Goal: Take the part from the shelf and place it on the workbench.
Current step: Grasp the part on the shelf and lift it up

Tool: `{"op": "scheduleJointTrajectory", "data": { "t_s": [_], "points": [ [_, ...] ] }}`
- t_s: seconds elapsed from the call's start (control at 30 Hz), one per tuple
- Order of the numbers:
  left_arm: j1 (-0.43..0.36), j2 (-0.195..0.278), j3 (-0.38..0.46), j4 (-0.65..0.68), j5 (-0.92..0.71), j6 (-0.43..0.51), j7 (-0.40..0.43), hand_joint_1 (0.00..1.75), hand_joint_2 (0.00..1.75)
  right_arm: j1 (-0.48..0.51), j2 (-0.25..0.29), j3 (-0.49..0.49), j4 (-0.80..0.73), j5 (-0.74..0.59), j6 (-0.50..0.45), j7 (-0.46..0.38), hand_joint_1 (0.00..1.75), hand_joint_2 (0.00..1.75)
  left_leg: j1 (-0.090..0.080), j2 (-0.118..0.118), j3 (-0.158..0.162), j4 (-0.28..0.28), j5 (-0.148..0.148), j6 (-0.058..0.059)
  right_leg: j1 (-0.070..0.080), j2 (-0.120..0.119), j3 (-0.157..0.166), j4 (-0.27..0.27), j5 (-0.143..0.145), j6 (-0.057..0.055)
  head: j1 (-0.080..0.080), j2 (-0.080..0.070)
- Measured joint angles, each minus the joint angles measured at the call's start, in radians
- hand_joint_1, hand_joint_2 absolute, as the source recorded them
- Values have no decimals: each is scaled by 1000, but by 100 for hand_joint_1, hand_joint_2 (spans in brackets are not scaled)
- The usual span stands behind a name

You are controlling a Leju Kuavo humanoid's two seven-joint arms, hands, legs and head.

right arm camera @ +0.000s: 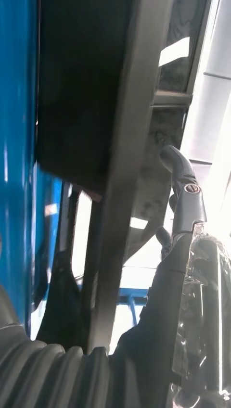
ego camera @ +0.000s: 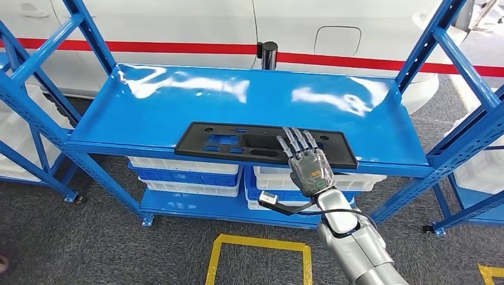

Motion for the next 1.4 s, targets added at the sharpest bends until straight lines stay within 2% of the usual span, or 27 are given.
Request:
{"op": "scheduleJointTrajectory", "data": {
  "t_s": [0.07, 0.1, 0.13, 0.2, 0.23, 0.27, 0.3, 0.37, 0.4, 0.43, 0.5, 0.57, 0.7, 0.97, 1.07, 1.4],
  "points": [
    [0, 0, -1, 0, -10, 25, -31, 0, 0, 2, -2, 0, -3, 2, 0, 3, 0, 175, 1, 4, -2, 22, -10, -10, -7, 1, 17, -6, 15, -23, 0, 0],
    [0, 0, -2, 0, -15, 44, -49, 0, 0, 3, -3, 0, -6, 3, 0, 4, 0, 175, 3, 8, -12, 47, -29, -15, -10, 0, 25, -7, 15, -31, -2, 0],
    [-1, 0, -2, 0, -19, 60, -67, 0, 0, 3, -3, -1, -9, 5, 0, 6, 0, 175, 6, 11, -31, 89, -57, -22, -12, 0, 30, -9, 14, -35, -3, 0],
    [-4, -1, -2, 0, -21, 78, -96, 0, 0, 6, -5, -1, -14, 8, 0, 7, 0, 175, 13, 16, -93, 206, -120, -35, -12, 0, 31, -8, 12, -41, -6, 0],
    [-3, -2, -2, 0, -21, 81, -105, 0, 0, 8, -6, -1, -15, 9, 0, 8, 0, 175, 17, 18, -122, 253, -139, -40, -12, 0, 30, -8, 11, -42, -5, 0],
    [-3, -3, -2, 0, -20, 82, -112, 0, 0, 11, -7, -1, -15, 10, -1, 8, 0, 175, 21, 21, -137, 271, -140, -44, -12, 0, 30, -8, 11, -42, -6, 0],
    [-3, -3, -2, 0, -20, 83, -115, 0, 0, 14, -8, -1, -15, 11, -1, 7, 0, 175, 25, 23, -134, 252, -121, -46, -12, 1, 30, -8, 10, -41, -6, 0],
    [-3, -4, -2, 0, -21, 84, -119, 0, 0, 16, -9, -1, -16, 11, -1, 7, 6, 175, 30, 27, -74, 117, -47, -45, -13, 1, 33, -8, 7, -37, -6, 0],
    [-4, -4, -2, 0, -22, 86, -120, 0, 0, 16, -10, -1, -18, 11, -1, 7, 47, 175, 29, 29, -44, 53, -25, -42, -11, 1, 35, -8, 7, -33, -6, 0],
    [-5, -4, -2, 0, -23, 91, -122, 0, 0, 16, -10, -1, -19, 11, -1, 7, 90, 175, 27, 29, -24, 10, -17, -37, -10, 1, 35, -8, 5, -29, -6, 0],
    [-5, -6, -2, 0, -30, 115, -130, 0, 0, 16, -10, -1, -21, 11, -1, 6, 172, 175, 20, 29, -14, -8, -19, -28, -4, 1, 33, -7, -1, -21, -5, 0],
    [-4, -8, -3, 0, -40, 146, -141, 0, 0, 17, -12, -1, -22, 10, -1, 2, 175, 175, 16, 27, -7, -10, -1, -26, 1, 0, 32, -5, -5, -17, -3, 0],
    [-3, -12, -4, 0, -57, 155, -158, 0, 175, 18, -15, -1, -23, 11, -1, -3, 175, 175, 5, 25, -5, -10, 5, -17, -3, -1, 38, -6, -2, -7, -3, 0],
    [-4, -17, -13, 0, -75, 172, -176, 0, 175, 18, -18, -1, -25, 15, 2, -3, 175, 175, -1, 25, -6, -10, 1, -6, -8, -1, 40, -12, -1, -1, -3, 0],
    [-4, -17, -16, 0, -77, 167, -182, 0, 175, 17, -18, -1, -26, 19, 8, -3, 175, 175, -1, 25, -5, -10, 1, -5, -8, -1, 40, -12, -1, 3, -3, 0],
    [-5, -24, -29, 0, -81, 193, -240, 0, 175, 16, -25, -2, -32, 29, 9, -2, 173, 175, 1, 25, -5, -10, 0, -4, -8, -1, 39, -12, -2, 3, -3, 0]
  ]
}}
